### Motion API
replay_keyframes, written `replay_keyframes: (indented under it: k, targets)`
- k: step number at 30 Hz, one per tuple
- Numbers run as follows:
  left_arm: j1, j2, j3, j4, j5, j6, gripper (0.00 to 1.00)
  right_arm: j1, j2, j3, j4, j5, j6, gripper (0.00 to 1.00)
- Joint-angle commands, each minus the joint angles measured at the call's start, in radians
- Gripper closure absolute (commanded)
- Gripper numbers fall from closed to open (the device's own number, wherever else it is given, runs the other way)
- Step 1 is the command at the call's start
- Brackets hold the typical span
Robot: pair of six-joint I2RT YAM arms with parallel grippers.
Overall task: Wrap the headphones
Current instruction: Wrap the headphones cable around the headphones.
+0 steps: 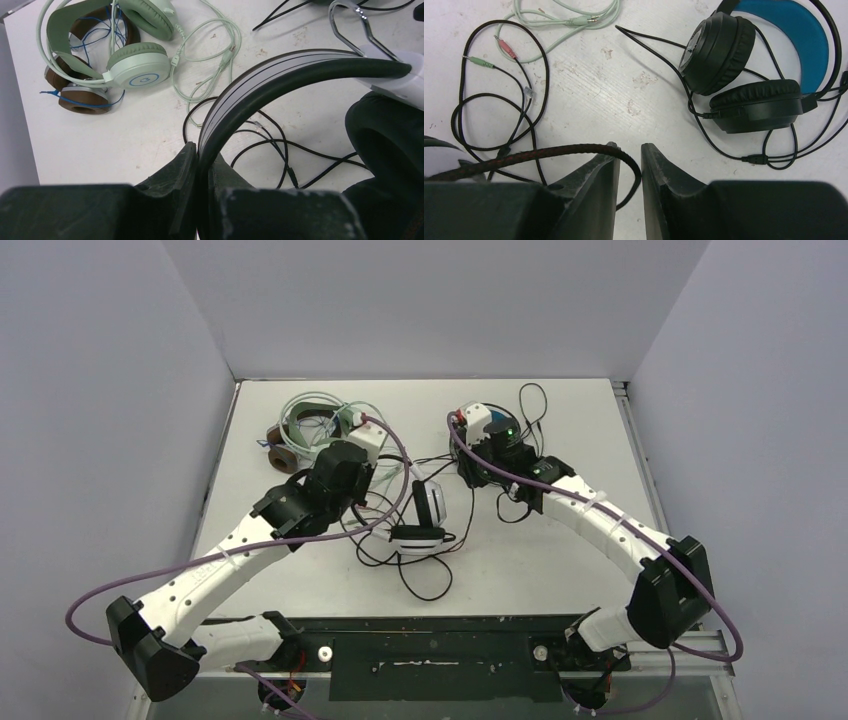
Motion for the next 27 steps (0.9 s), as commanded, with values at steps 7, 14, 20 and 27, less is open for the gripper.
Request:
replay_keyframes:
  k: [7,14,20,27]
  targets:
    - [0.046,-0.043,0.185,-0.021,0.245,-0.196,1.0,-0.055,-0.137,-0.225,0.425,-0.146,0.055,0.76]
    - [0.057,-0.01,0.326,-0.119,0.309,-0.349,1.0,-0.083,-0.224,-0.423,0.761,-0.248,0.14,0.66]
    - [0.076,0.045,0.428,-0.186,0.364,-0.473,1.0,-0.085,-0.232,-0.511,0.909,-0.3,0.175,0.57]
    - [0.187,0.121,0.515,-0.226,0.523,-0.587,1.0,-0.088,-0.278,-0.597,0.941,-0.236,0.232,0.55]
